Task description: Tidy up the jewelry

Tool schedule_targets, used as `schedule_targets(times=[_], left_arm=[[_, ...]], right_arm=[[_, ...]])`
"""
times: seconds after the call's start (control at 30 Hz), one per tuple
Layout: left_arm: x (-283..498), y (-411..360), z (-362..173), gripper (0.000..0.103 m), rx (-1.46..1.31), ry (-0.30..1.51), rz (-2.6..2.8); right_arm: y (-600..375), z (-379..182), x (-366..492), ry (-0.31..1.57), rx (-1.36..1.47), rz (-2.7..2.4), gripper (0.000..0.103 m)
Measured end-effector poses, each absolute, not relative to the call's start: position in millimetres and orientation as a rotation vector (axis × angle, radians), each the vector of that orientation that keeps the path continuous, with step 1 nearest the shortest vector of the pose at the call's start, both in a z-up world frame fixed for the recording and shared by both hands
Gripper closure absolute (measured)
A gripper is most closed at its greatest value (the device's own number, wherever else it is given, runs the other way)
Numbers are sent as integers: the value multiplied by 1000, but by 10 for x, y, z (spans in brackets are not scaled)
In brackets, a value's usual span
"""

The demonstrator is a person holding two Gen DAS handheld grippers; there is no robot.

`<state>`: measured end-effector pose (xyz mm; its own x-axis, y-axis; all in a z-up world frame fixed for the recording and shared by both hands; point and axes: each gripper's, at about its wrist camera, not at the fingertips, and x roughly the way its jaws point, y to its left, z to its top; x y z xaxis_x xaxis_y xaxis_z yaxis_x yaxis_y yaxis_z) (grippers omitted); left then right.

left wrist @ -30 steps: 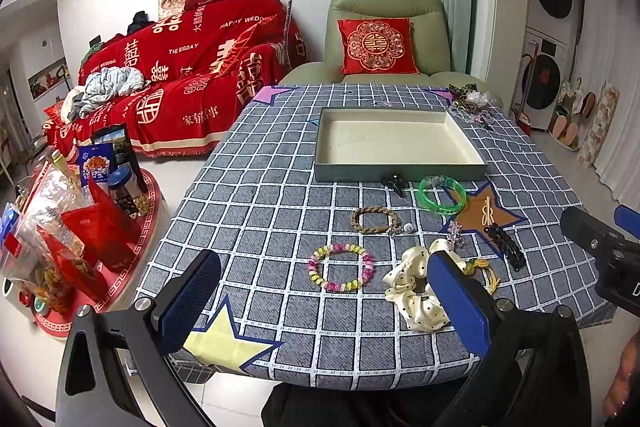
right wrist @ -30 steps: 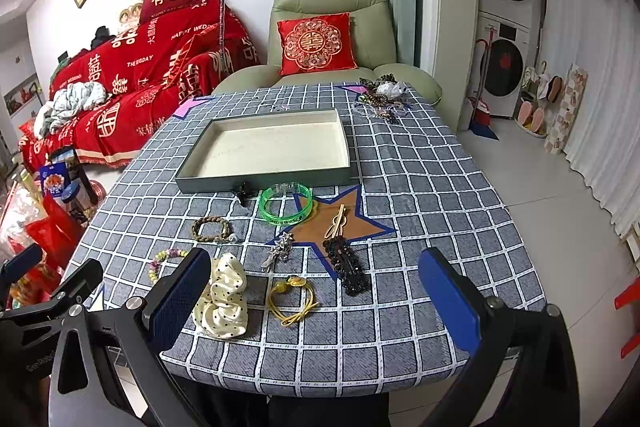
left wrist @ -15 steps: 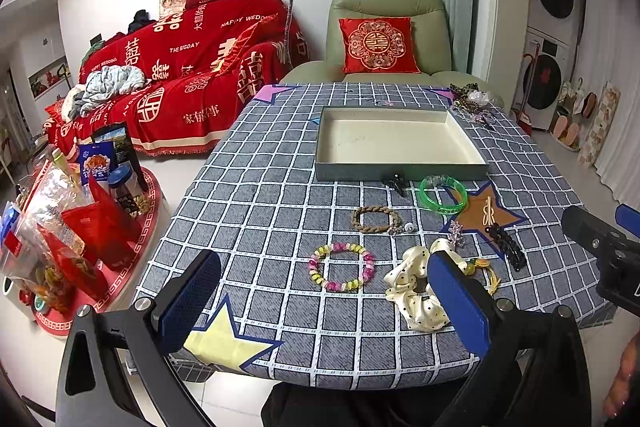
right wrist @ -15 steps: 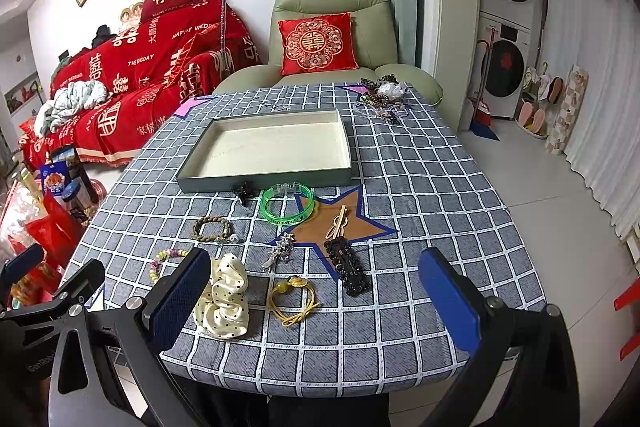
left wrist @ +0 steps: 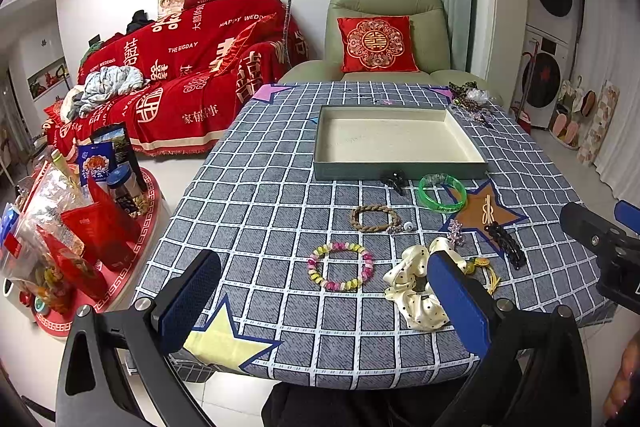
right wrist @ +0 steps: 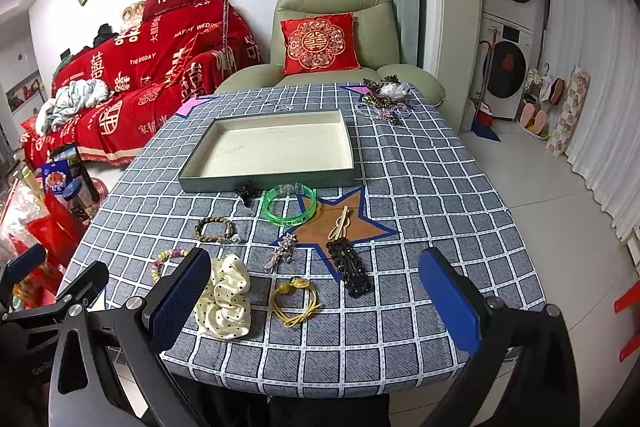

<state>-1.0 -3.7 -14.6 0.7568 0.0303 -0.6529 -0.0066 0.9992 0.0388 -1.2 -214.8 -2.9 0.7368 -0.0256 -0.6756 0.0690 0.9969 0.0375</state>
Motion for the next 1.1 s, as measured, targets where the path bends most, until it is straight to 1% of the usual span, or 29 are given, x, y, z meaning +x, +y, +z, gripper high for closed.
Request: schedule_targets(times=[1.1], left_arm=[[-18, -47, -168, 0, 32, 723, 13]], right_arm=[[-2126, -9, -2, 744, 59, -52, 0]])
